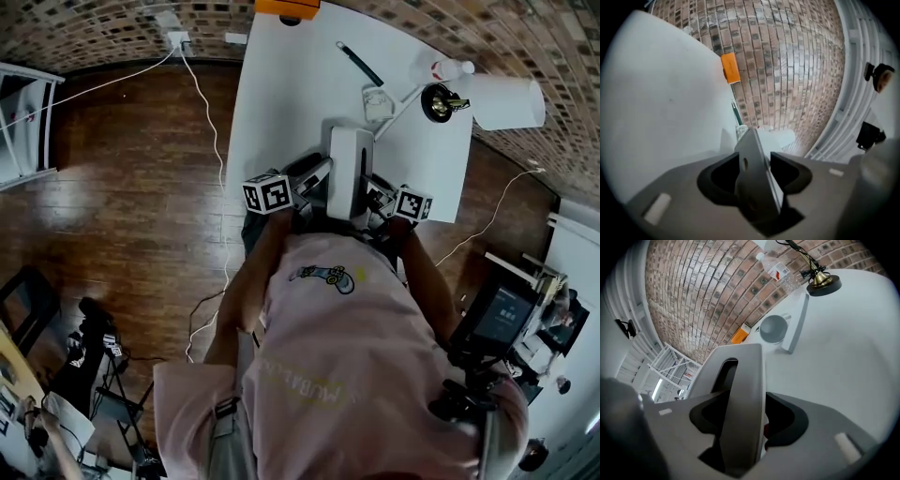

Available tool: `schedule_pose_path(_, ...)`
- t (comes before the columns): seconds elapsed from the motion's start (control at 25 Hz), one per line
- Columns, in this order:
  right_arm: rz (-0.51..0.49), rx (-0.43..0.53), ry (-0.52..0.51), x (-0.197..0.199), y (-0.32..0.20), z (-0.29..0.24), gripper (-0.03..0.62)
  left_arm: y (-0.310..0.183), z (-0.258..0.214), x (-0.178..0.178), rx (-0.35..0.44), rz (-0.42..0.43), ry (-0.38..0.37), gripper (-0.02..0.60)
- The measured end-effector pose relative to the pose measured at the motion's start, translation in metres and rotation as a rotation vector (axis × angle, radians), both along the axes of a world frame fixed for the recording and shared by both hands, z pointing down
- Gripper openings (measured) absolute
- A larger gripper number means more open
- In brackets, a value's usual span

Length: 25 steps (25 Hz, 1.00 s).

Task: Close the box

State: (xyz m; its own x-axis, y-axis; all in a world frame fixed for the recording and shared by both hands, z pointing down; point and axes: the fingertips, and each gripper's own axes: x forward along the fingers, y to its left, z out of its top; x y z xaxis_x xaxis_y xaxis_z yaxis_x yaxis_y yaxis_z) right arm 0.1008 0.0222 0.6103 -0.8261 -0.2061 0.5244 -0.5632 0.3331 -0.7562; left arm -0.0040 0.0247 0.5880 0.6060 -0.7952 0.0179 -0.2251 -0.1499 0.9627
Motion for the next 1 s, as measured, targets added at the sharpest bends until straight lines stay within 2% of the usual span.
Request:
schedule_pose_path(0.12,0.011,0.000,-0.027,0.005,-0.003,0.001,0.247,0.000,0.002,0.002,0.000,0.013,-0.081,0.189)
schedule_pose_path(0.16,0.010,0.000,-0.033,0.006,-0.005,0.002,0.263,0.000,0.006,0.001,-0.014,0.012,-0.111,0.137)
schedule_pose_path(0.2,0.003,-0.003,-0.041,0.007,-0.005,0.003,0.278,0.001,0.010,0.000,-0.028,0.007,-0.121,0.035)
schedule_pose_path(0.36,-0.013,-0.032,-0.105,0.007,-0.005,0.001,0.284,-0.004,0.012,0.000,-0.038,-0.007,-0.048,0.020)
schedule_pose_path(0.44,0.011,-0.052,-0.155,0.007,-0.006,0.000,0.282,-0.007,0.007,0.003,-0.017,-0.012,-0.052,0.012)
schedule_pose_path(0.52,0.020,-0.066,-0.184,0.005,-0.005,-0.004,0.282,-0.008,-0.002,0.000,0.013,-0.030,-0.010,0.006)
schedule_pose_path(0.56,0.016,-0.068,-0.191,0.004,-0.005,-0.005,0.282,-0.008,-0.007,-0.003,0.026,-0.041,0.031,0.074)
schedule_pose_path(0.6,0.011,-0.068,-0.195,0.003,-0.005,-0.006,0.284,-0.009,-0.010,-0.006,0.031,-0.048,0.062,0.197)
schedule_pose_path(0.64,0.006,-0.068,-0.200,0.003,-0.005,-0.007,0.287,-0.011,-0.011,-0.008,0.027,-0.049,0.072,0.256)
schedule_pose_path(0.68,0.003,-0.070,-0.208,0.003,-0.005,-0.007,0.287,-0.013,-0.009,-0.007,0.016,-0.045,0.069,0.256)
schedule_pose_path(0.76,-0.003,-0.081,-0.222,0.003,-0.004,-0.005,0.287,-0.017,-0.004,-0.002,-0.004,-0.037,0.082,0.193)
schedule_pose_path(1.0,-0.009,-0.112,-0.241,0.004,-0.002,-0.001,0.288,-0.019,-0.005,0.010,-0.033,-0.063,0.284,0.207)
